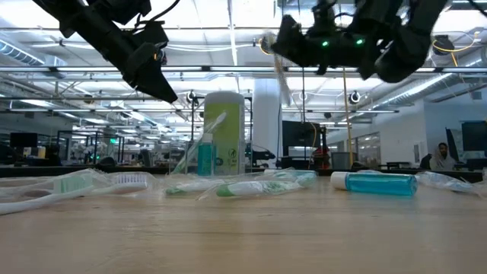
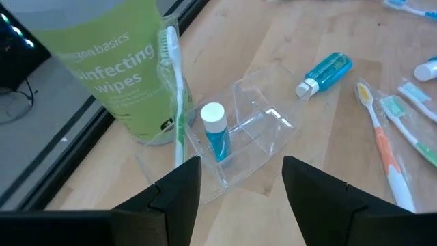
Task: Pick & Place toothbrushing station
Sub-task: Put the orange toothbrush into the right of the transparent organizer
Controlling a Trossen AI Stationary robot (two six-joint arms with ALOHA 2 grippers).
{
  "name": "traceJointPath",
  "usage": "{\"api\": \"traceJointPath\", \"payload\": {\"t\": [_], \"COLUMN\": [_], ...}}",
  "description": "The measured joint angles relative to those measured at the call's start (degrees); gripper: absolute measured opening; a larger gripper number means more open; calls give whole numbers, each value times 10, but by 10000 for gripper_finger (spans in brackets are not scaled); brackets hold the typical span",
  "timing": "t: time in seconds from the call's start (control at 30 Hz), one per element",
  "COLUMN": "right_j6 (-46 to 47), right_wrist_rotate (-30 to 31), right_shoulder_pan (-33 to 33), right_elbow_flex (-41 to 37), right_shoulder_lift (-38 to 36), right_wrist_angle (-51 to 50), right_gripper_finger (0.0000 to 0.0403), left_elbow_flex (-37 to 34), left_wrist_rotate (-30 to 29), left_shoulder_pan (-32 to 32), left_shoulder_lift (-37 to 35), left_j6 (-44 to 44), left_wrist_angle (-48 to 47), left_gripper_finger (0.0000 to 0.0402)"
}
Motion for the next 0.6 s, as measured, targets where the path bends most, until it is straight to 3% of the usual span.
{"api": "traceJointPath", "payload": {"t": [0.33, 0.6], "right_j6": [-23, -23], "right_wrist_rotate": [-15, -15], "right_shoulder_pan": [0, -3], "right_elbow_flex": [134, 191], "right_shoulder_lift": [159, 227], "right_wrist_angle": [3, 4], "right_gripper_finger": [11, 11], "left_elbow_flex": [0, 0], "left_wrist_rotate": [0, 0], "left_shoulder_pan": [0, 0], "left_shoulder_lift": [0, 0], "left_j6": [19, 12], "left_wrist_angle": [0, 0], "left_gripper_finger": [212, 212]}}
